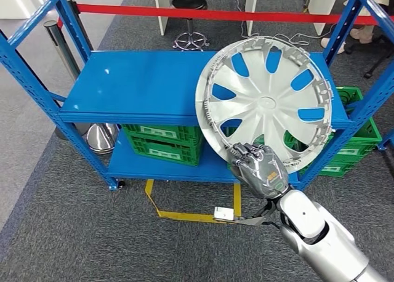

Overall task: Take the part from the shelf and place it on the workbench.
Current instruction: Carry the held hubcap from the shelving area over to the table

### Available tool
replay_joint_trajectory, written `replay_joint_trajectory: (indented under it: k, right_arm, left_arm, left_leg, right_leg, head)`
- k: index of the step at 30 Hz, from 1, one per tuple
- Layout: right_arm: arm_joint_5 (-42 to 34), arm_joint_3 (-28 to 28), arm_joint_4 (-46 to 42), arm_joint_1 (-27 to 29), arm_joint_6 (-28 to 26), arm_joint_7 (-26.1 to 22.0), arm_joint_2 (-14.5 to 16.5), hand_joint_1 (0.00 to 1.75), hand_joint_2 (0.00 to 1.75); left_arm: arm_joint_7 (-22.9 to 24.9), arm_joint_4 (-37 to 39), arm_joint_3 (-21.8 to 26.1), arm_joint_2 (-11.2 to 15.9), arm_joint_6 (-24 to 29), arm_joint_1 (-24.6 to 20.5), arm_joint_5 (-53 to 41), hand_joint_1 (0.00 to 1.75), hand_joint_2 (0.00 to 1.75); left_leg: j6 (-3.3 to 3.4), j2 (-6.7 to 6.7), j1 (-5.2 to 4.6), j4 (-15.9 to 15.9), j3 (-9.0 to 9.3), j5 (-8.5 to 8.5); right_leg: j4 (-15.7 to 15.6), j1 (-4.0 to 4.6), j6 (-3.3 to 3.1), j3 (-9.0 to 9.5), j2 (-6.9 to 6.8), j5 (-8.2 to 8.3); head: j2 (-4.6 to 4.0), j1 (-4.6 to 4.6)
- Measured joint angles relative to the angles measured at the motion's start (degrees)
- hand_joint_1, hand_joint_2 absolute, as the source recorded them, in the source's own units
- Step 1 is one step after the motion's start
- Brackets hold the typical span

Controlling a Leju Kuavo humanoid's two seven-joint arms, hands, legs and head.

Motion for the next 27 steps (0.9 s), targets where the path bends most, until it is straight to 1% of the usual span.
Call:
replay_joint_trajectory:
  k: [1,2,3,4,5,6,7,8,9,10,11,12,13,14,15,16,17,18,19,20,21,22,23,24,25,26,27]
  right_arm:
    - [0.0,0.0,0.0,0.0,0.0,0.0,0.0,1.75,1.75]
    - [0.0,0.0,-0.1,0.1,0.0,0.0,0.0,1.75,1.75]
    - [0.0,-0.1,-0.2,0.1,0.0,-0.1,0.0,1.75,1.75]
    - [-0.1,-0.1,-0.2,0.2,0.0,-0.1,0.0,1.75,1.75]
    - [-0.1,-0.1,-0.2,0.2,0.0,-0.1,0.0,1.75,1.75]
    - [-0.1,-0.1,-0.2,0.2,-0.1,-0.1,0.0,1.75,1.75]
    - [-0.1,-0.1,-0.2,0.3,-0.1,-0.1,-0.1,1.75,1.75]
    - [-0.1,-0.1,-0.2,0.3,-0.1,-0.1,-0.1,1.75,1.75]
    - [-0.1,-0.1,-0.2,0.4,-0.1,-0.2,-0.2,1.75,1.75]
    - [-0.1,-0.1,-0.2,0.4,-0.1,-0.2,-0.2,1.75,1.75]
    - [-0.1,-0.1,-0.2,0.4,-0.1,-0.2,-0.2,1.75,1.75]
    - [-0.2,-0.1,-0.2,0.4,-0.1,-0.2,-0.2,1.75,1.75]
    - [-0.2,-0.1,-0.2,0.4,-0.1,-0.2,-0.2,1.75,1.75]
    - [-0.3,-0.1,-0.2,0.5,-0.1,-0.2,-0.2,1.75,1.75]
    - [-0.3,-0.1,-0.2,0.5,-0.1,-0.2,-0.2,1.75,1.75]
    - [-0.4,-0.1,-0.2,0.5,-0.2,-0.2,-0.2,1.75,1.75]
    - [-0.4,-0.2,-0.3,0.5,-0.2,-0.2,-0.2,1.75,1.75]
    - [-0.4,-0.3,-0.5,0.7,-0.2,-0.1,-0.3,1.75,1.75]
    - [-0.5,-0.6,-0.8,1.0,-0.4,-0.1,-0.4,1.75,1.75]
    - [-0.5,-0.8,-1.2,1.5,-0.5,-0.1,-0.5,1.75,1.75]
    - [-0.5,-1.1,-1.5,2.0,-0.7,0.0,-0.7,1.75,1.75]
    - [-0.5,-1.2,-1.6,2.5,-0.9,0.0,-0.8,1.75,1.75]
    - [-0.5,-1.3,-1.7,2.8,-0.9,0.0,-0.9,1.75,1.75]
    - [-0.5,-1.3,-1.8,3.0,-1.0,0.0,-1.0,1.75,1.75]
    - [-0.5,-1.4,-2.0,3.2,-1.0,0.0,-1.1,1.75,1.75]
    - [-0.6,-1.5,-2.1,3.4,-1.0,0.1,-1.2,1.75,1.75]
    - [-0.7,-1.7,-2.3,3.6,-1.1,0.1,-1.2,1.75,1.75]
  left_arm:
    - [0.0,0.0,0.0,0.0,0.0,0.0,0.0,0.0,1.75]
    - [0.0,0.0,0.0,0.1,0.0,-0.1,0.0,0.0,1.75]
    - [0.0,0.0,0.0,0.1,0.0,-0.2,0.0,0.0,1.75]
    - [0.0,0.0,0.0,0.2,0.0,-0.2,0.0,0.0,1.75]
    - [0.0,0.0,0.0,0.3,0.0,-0.3,-0.1,0.0,1.75]
    - [0.0,0.0,0.0,0.2,0.0,-0.2,-0.1,0.0,1.75]
    - [0.0,0.1,0.0,0.1,0.0,-0.2,-0.1,0.0,1.75]
    - [0.0,0.1,0.0,0.1,0.0,-0.2,0.0,0.0,1.75]
    - [0.0,0.1,0.0,0.1,0.0,-0.2,0.0,0.0,1.75]
    - [0.0,0.1,0.0,0.1,0.0,-0.3,0.0,0.0,1.75]
    - [0.0,0.1,0.0,0.1,0.0,-0.3,0.0,0.0,1.75]
    - [0.0,0.1,0.0,0.0,0.0,-0.3,0.0,0.0,1.75]
    - [0.0,0.1,0.0,0.0,0.0,-0.3,0.0,0.0,1.75]
    - [0.0,0.1,0.0,-0.1,0.0,-0.3,0.0,0.0,1.75]
    - [0.0,0.1,0.0,-0.1,0.0,-0.3,-0.1,0.0,1.75]
    - [0.0,0.1,-0.1,-0.1,-0.1,-0.3,-0.2,0.0,1.75]
    - [0.0,0.2,-0.1,-0.1,-0.1,-0.3,-0.4,0.0,1.75]
    - [0.0,0.2,-0.1,-0.1,-0.2,-0.3,-0.7,0.0,1.75]
    - [0.0,0.2,-0.2,-0.1,-0.2,-0.2,-1.1,0.0,1.75]
    - [0.0,0.2,-0.3,0.0,-0.3,-0.2,-1.3,0.0,1.75]
    - [0.0,0.3,-0.3,0.0,-0.3,-0.1,-1.5,0.0,1.75]
    - [-0.1,0.3,-0.3,0.1,-0.3,0.0,-1.6,0.0,1.75]
    - [-0.1,0.3,-0.4,0.2,-0.3,0.2,-1.7,0.0,1.75]
    - [0.0,0.3,-0.4,0.2,-0.3,0.3,-1.7,0.0,1.75]
    - [0.0,0.3,-0.4,0.3,-0.3,0.4,-1.7,0.0,1.75]
    - [-0.1,0.3,-0.5,0.3,-0.3,0.4,-1.8,0.0,1.75]
    - [-0.2,0.3,-0.5,0.3,-0.3,0.3,-1.8,0.0,1.75]
  left_leg:
    - [0.57,-0.03,-0.15,-3.5,2.84,1.07]
    - [1.26,-0.04,-0.34,-8.0,6.01,1.19]
    - [1.73,-0.06,-0.54,-12.0,8.61,0.78]
    - [2.07,-0.07,-0.78,-14.7,10.24,0.25]
    - [2.23,-0.06,-0.96,-16.2,10.85,0.05]
    - [2.31,-0.02,-0.98,-16.7,10.56,0.6]
    - [2.58,0.08,-0.93,-17.0,10.04,1.4]
    - [2.91,0.19,-0.79,-17.4,9.38,2.27]
    - [3.18,0.29,-0.62,-17.6,8.55,3.16]
    - [3.38,0.36,-0.57,-17.7,7.62,3.97]
    - [3.48,0.36,-0.57,-17.6,6.58,4.77]
    - [3.43,0.36,-0.57,-17.6,5.56,5.59]
    - [3.35,0.37,-0.56,-17.5,4.49,6.43]
    - [3.22,0.37,-0.53,-17.3,3.4,7.23]
    - [3.04,0.38,-0.46,-17.1,2.29,7.97]
    - [2.79,0.38,-0.39,-16.7,1.2,8.61]
    - [2.51,0.37,-0.42,-16.2,0.21,9.12]
    - [2.21,0.34,-0.47,-15.6,-0.58,9.57]
    - [1.94,0.31,-0.55,-15.1,-1.1,10.06]
    - [1.7,0.28,-0.61,-14.8,-1.4,10.56]
    - [1.43,0.26,-0.59,-14.8,-1.58,11.12]
    - [1.14,0.2,-0.5,-14.8,-1.77,11.31]
    - [0.76,0.15,-0.41,-14.3,-2.07,10.32]
    - [0.36,0.09,-0.3,-12.9,-2.49,8.12]
    - [0.02,0.06,-0.16,-10.6,-2.97,5.1]
    - [-0.26,0.06,-0.07,-7.1,-3.5,1.72]
    - [-0.4,0.06,0.01,-3.3,-3.86,-0.71]
  right_leg:
    - [0.1,0.12,0.05,-0.79,0.04,0.57]
    - [0.2,0.29,0.18,-1.38,0.08,1.11]
    - [0.3,0.35,0.39,-1.76,0.07,1.68]
    - [0.2,0.28,0.66,-1.98,0.02,2.27]
    - [0.0,0.19,0.98,-2.15,-0.05,2.92]
    - [-0.2,0.09,1.3,-2.33,-0.09,3.49]
    - [-0.3,0.01,1.57,-2.65,-0.03,3.39]
    - [0.4,0.0,1.8,-3.19,0.06,2.15]
    - [2.0,-0.03,2.02,-3.97,0.15,-0.19]
    - [4.9,-0.13,2.21,-4.84,0.21,-3.33]
    - [8.6,-0.21,2.42,-5.67,0.22,-6.29]
    - [12.4,-0.3,2.63,-6.2,0.22,-8.03]
    - [15.3,-0.37,2.82,-6.18,0.22,-8.19]
    - [16.6,-0.44,2.98,-5.51,0.22,-6.96]
    - [16.1,-0.53,3.13,-3.89,0.2,-5.01]
    - [13.5,-0.64,3.29,-1.24,0.18,-3.48]
    - [9.1,-0.72,3.47,2.38,0.16,-3.42]
    - [4.4,-0.74,3.37,5.87,0.18,-4.49]
    - [0.8,-0.72,3.16,8.28,0.19,-5.88]
    - [-1.3,-0.61,2.8,9.53,0.21,-7.05]
    - [-1.8,-0.52,2.22,9.37,0.2,-7.28]
    - [-1.5,-0.54,1.76,8.71,0.1,-6.84]
    - [-1.3,-0.57,1.31,8.17,0.05,-6.27]
    - [-1.3,-0.64,0.81,7.56,-0.01,-5.55]
    - [-1.2,-0.68,0.47,6.9,-0.03,-4.8]
    - [-1.1,-0.61,0.26,6.12,0.0,-4.01]
    - [-1.0,-0.54,0.13,5.23,0.0,-3.29]
  head:
    - [0.0,0.01]
    - [0.0,0.02]
    - [0.0,0.05]
    - [0.0,0.05]
    - [0.0,0.03]
    - [0.0,0.01]
    - [0.0,0.0]
    - [0.0,0.07]
    - [0.0,0.16]
    - [0.0,0.23]
    - [0.0,0.3]
    - [0.0,0.32]
    - [0.0,0.35]
    - [0.0,0.37]
    - [0.0,0.37]
    - [0.0,0.37]
    - [0.0,0.42]
    - [0.0,0.44]
    - [0.0,0.47]
    - [0.0,0.5]
    - [0.0,0.49]
    - [0.0,0.53]
    - [0.0,0.48]
    - [0.0,0.39]
    - [0.0,0.31]
    - [0.0,0.2]
    - [0.0,0.16]
